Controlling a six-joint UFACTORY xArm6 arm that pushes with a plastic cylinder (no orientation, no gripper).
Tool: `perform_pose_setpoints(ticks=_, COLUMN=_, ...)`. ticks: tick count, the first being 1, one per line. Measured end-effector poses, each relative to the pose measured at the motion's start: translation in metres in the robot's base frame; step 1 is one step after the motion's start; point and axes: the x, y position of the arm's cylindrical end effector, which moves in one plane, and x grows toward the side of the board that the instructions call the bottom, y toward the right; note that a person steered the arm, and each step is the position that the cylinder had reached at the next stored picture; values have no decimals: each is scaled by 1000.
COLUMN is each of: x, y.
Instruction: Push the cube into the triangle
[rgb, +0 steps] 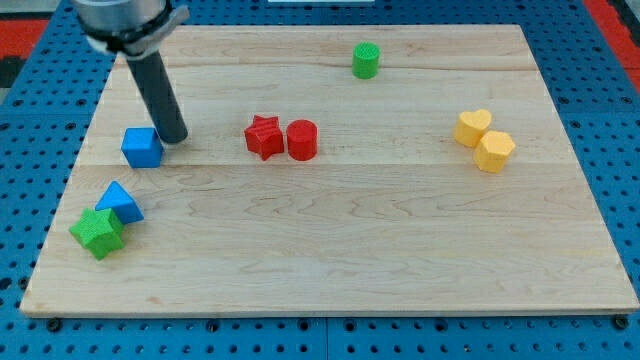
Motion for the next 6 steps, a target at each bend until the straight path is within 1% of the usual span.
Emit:
perform_pose_setpoints(ticks=1, x=-3, y=-31)
perform_pose_setpoints(ticks=2, x=68, y=-32)
perform_pose_setpoints(ticks=3, x=86, y=-32)
perform_pose_setpoints(ticks=4, x=73, y=-2)
perform_pose_setpoints(ticks=5, x=74, y=107)
perform_pose_setpoints(ticks=6, x=105, y=227)
